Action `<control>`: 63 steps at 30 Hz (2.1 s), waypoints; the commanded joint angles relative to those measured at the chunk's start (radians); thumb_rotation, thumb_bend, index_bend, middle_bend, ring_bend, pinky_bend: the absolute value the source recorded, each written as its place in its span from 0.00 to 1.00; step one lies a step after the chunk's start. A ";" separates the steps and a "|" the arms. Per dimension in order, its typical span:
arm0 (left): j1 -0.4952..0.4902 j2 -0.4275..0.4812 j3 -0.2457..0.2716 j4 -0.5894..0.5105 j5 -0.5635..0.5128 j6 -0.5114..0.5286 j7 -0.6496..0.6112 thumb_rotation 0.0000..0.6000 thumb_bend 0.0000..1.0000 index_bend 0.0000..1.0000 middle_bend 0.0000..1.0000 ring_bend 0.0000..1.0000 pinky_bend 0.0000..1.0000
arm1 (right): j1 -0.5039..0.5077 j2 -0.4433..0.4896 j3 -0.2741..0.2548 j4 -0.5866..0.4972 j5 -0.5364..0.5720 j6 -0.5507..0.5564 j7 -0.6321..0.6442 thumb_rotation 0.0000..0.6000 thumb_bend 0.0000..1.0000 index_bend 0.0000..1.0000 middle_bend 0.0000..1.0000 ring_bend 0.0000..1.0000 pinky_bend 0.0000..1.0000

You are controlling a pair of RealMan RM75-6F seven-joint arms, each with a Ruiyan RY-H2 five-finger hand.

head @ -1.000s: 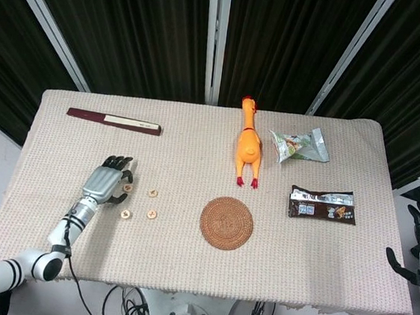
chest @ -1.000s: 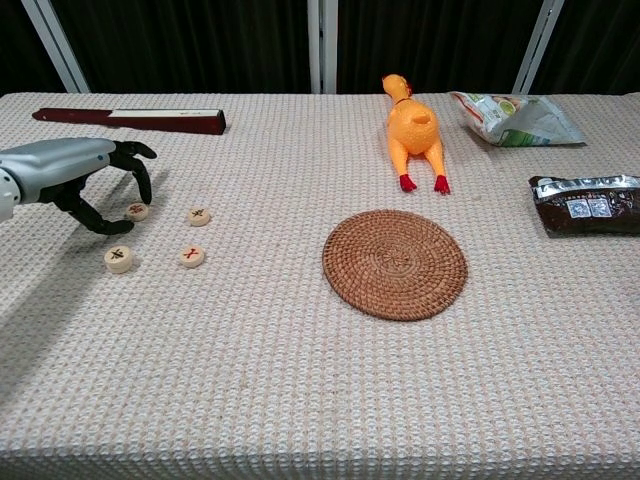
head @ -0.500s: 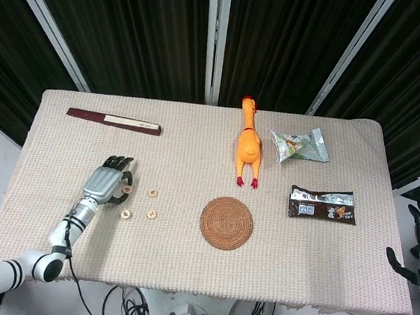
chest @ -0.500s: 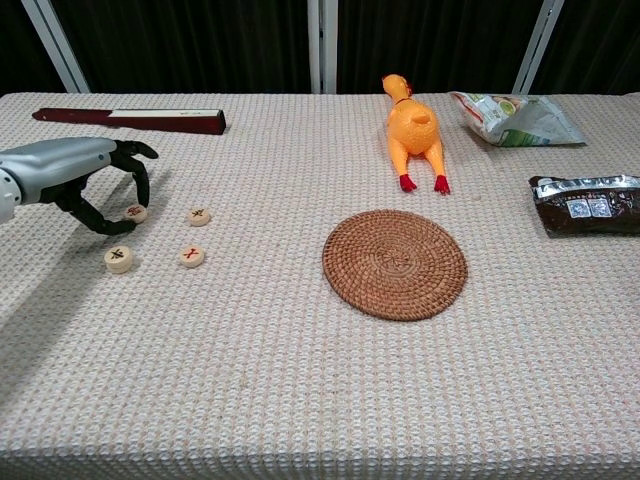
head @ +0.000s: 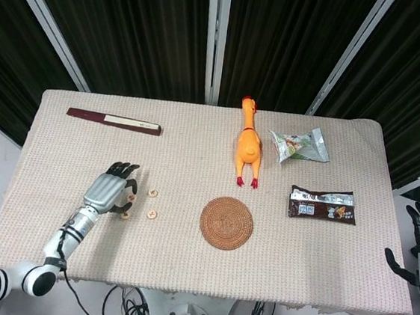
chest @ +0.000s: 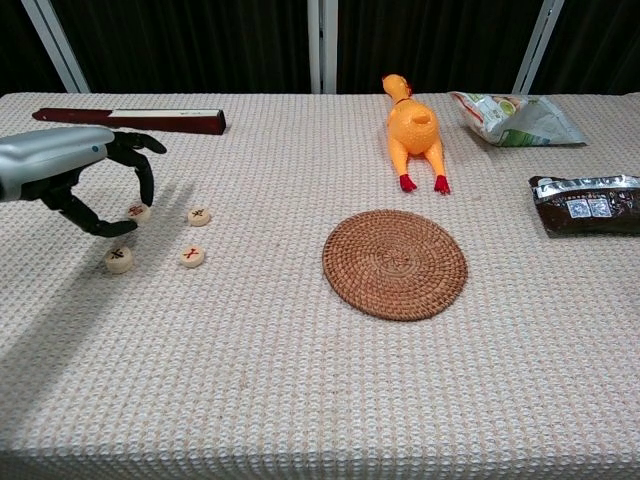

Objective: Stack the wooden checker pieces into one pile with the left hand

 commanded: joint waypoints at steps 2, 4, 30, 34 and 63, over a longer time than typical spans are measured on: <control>0.031 0.049 0.041 -0.112 -0.008 0.044 0.079 1.00 0.31 0.48 0.06 0.00 0.00 | -0.002 0.001 -0.002 0.001 -0.004 0.003 0.003 1.00 0.26 0.00 0.00 0.00 0.00; 0.042 0.053 0.058 -0.136 -0.002 0.059 0.098 1.00 0.31 0.48 0.06 0.00 0.00 | -0.003 0.001 -0.003 0.001 -0.006 0.004 0.004 1.00 0.26 0.00 0.00 0.00 0.00; 0.068 0.023 0.080 -0.081 0.024 0.076 0.070 1.00 0.31 0.47 0.06 0.00 0.00 | 0.001 -0.001 -0.002 -0.002 0.001 -0.003 -0.005 1.00 0.26 0.00 0.00 0.00 0.00; 0.068 0.018 0.079 -0.071 0.023 0.072 0.066 1.00 0.31 0.47 0.06 0.00 0.00 | 0.001 0.000 -0.002 -0.002 0.001 -0.003 -0.003 1.00 0.26 0.00 0.00 0.00 0.00; 0.070 0.062 0.079 -0.175 0.080 0.101 0.083 1.00 0.31 0.40 0.05 0.00 0.00 | -0.003 0.002 -0.002 -0.009 0.005 0.000 -0.007 1.00 0.26 0.00 0.00 0.00 0.00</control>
